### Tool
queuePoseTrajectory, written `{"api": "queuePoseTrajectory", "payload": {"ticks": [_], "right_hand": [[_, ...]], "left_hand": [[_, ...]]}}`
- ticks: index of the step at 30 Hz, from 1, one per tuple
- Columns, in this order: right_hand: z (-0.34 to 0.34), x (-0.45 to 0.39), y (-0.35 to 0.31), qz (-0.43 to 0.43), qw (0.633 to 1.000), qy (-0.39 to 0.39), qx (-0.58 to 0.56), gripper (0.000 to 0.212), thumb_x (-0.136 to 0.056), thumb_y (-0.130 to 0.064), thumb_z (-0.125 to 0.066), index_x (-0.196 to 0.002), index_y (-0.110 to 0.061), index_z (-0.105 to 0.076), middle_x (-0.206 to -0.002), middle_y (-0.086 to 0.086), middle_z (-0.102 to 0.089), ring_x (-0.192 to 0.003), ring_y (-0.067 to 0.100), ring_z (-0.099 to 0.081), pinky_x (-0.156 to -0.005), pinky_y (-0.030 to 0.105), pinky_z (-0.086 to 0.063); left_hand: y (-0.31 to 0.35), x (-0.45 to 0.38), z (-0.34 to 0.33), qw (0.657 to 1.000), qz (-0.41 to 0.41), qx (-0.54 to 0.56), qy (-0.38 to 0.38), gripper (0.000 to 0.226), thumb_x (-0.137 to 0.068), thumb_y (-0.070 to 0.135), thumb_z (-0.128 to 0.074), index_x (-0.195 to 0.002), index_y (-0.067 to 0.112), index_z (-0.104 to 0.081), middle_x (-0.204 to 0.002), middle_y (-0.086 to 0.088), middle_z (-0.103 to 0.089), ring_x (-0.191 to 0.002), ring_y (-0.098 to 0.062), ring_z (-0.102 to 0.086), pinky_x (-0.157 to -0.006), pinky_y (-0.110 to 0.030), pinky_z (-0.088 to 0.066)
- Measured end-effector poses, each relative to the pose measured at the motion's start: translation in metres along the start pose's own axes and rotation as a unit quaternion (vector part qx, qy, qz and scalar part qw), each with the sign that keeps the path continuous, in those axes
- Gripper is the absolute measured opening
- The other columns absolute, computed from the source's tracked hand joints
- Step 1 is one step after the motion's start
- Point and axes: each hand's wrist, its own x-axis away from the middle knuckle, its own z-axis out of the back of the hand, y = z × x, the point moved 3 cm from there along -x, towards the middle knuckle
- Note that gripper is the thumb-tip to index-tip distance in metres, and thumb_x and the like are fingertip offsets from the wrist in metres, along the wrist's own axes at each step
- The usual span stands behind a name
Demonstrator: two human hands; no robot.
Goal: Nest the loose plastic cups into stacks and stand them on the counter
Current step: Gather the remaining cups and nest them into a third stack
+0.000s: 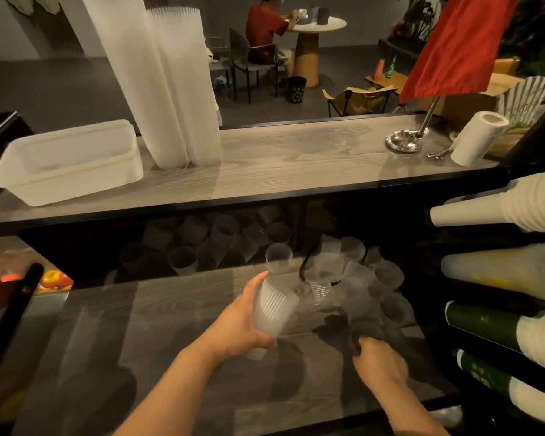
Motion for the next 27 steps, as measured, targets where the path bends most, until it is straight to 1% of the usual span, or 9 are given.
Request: {"api": "queuePoseTrajectory", "payload": {"ticks": [3,8,12,15,19,21,23,25,27], "right_hand": [[0.0,0.001,-0.004,0.008,1.0,0.028,0.011,0.015,-0.095,-0.035,-0.055,-0.105,-0.03,-0.065,-0.103,-0.007,-0.069,-0.095,0.014,-0.067,-0.071,0.029,-0.054],[0.005,0.004,-0.003,0.05,0.997,0.059,0.027,0.014,-0.094,-0.035,-0.053,-0.099,-0.032,-0.066,-0.099,-0.01,-0.068,-0.09,0.012,-0.066,-0.068,0.028,-0.053],[0.018,0.008,-0.007,0.094,0.992,0.08,0.012,0.017,-0.096,-0.036,-0.05,-0.101,-0.033,-0.065,-0.103,-0.01,-0.066,-0.09,0.01,-0.065,-0.066,0.026,-0.051],[0.032,0.016,-0.01,0.123,0.986,0.115,-0.016,0.017,-0.097,-0.041,-0.051,-0.1,-0.036,-0.066,-0.1,-0.013,-0.066,-0.088,0.006,-0.064,-0.065,0.023,-0.051],[0.05,0.018,-0.012,0.143,0.974,0.133,-0.117,0.011,-0.094,-0.041,-0.058,-0.095,-0.035,-0.067,-0.09,-0.014,-0.064,-0.079,0.003,-0.061,-0.063,0.023,-0.051],[0.059,0.016,-0.014,0.148,0.959,0.123,-0.207,0.006,-0.092,-0.036,-0.064,-0.089,-0.033,-0.068,-0.084,-0.016,-0.065,-0.079,0.003,-0.062,-0.066,0.029,-0.055],[0.071,0.014,-0.017,0.16,0.935,0.121,-0.292,0.006,-0.09,-0.033,-0.067,-0.084,-0.033,-0.068,-0.084,-0.017,-0.066,-0.085,0.005,-0.063,-0.072,0.032,-0.055],[0.088,0.016,-0.023,0.177,0.912,0.125,-0.349,0.007,-0.09,-0.033,-0.067,-0.083,-0.035,-0.068,-0.088,-0.018,-0.066,-0.09,0.004,-0.06,-0.076,0.027,-0.052],[0.105,0.019,-0.031,0.189,0.887,0.113,-0.407,0.008,-0.09,-0.034,-0.067,-0.083,-0.038,-0.067,-0.088,-0.017,-0.066,-0.088,0.002,-0.06,-0.072,0.021,-0.05]], "left_hand": [[0.0,0.002,-0.003,1.0,0.0,-0.001,0.003,0.124,-0.066,0.023,-0.087,-0.144,0.066,0.0,-0.139,0.013,-0.034,-0.118,-0.017,-0.05,-0.097,-0.038,-0.053],[0.0,0.006,-0.008,1.0,-0.002,-0.007,0.008,0.125,-0.067,0.024,-0.087,-0.145,0.066,0.001,-0.139,0.016,-0.031,-0.12,-0.018,-0.049,-0.1,-0.04,-0.053],[0.001,0.006,-0.008,1.0,-0.004,-0.011,0.014,0.126,-0.067,0.023,-0.087,-0.146,0.064,0.001,-0.139,0.018,-0.028,-0.122,-0.017,-0.047,-0.101,-0.037,-0.051],[0.003,0.006,-0.008,1.0,-0.011,-0.012,0.023,0.126,-0.066,0.022,-0.087,-0.147,0.063,0.001,-0.139,0.021,-0.028,-0.121,-0.015,-0.047,-0.099,-0.035,-0.05],[0.008,0.006,-0.009,0.999,-0.017,-0.018,0.02,0.125,-0.067,0.02,-0.086,-0.147,0.064,0.0,-0.139,0.021,-0.028,-0.119,-0.015,-0.049,-0.096,-0.033,-0.052],[0.01,0.006,-0.009,0.999,-0.022,-0.024,0.016,0.125,-0.068,0.019,-0.085,-0.146,0.065,0.001,-0.139,0.022,-0.027,-0.119,-0.014,-0.05,-0.094,-0.033,-0.053],[0.011,0.006,-0.011,0.999,-0.024,-0.027,0.013,0.126,-0.068,0.019,-0.085,-0.146,0.066,0.002,-0.14,0.023,-0.025,-0.121,-0.013,-0.048,-0.095,-0.032,-0.053],[0.012,0.006,-0.013,0.999,-0.026,-0.029,0.011,0.126,-0.068,0.019,-0.086,-0.145,0.067,0.002,-0.142,0.023,-0.024,-0.124,-0.014,-0.046,-0.096,-0.033,-0.053],[0.013,0.006,-0.016,0.999,-0.028,-0.032,0.009,0.126,-0.068,0.02,-0.086,-0.145,0.066,0.002,-0.145,0.022,-0.024,-0.128,-0.015,-0.044,-0.096,-0.031,-0.052]]}}
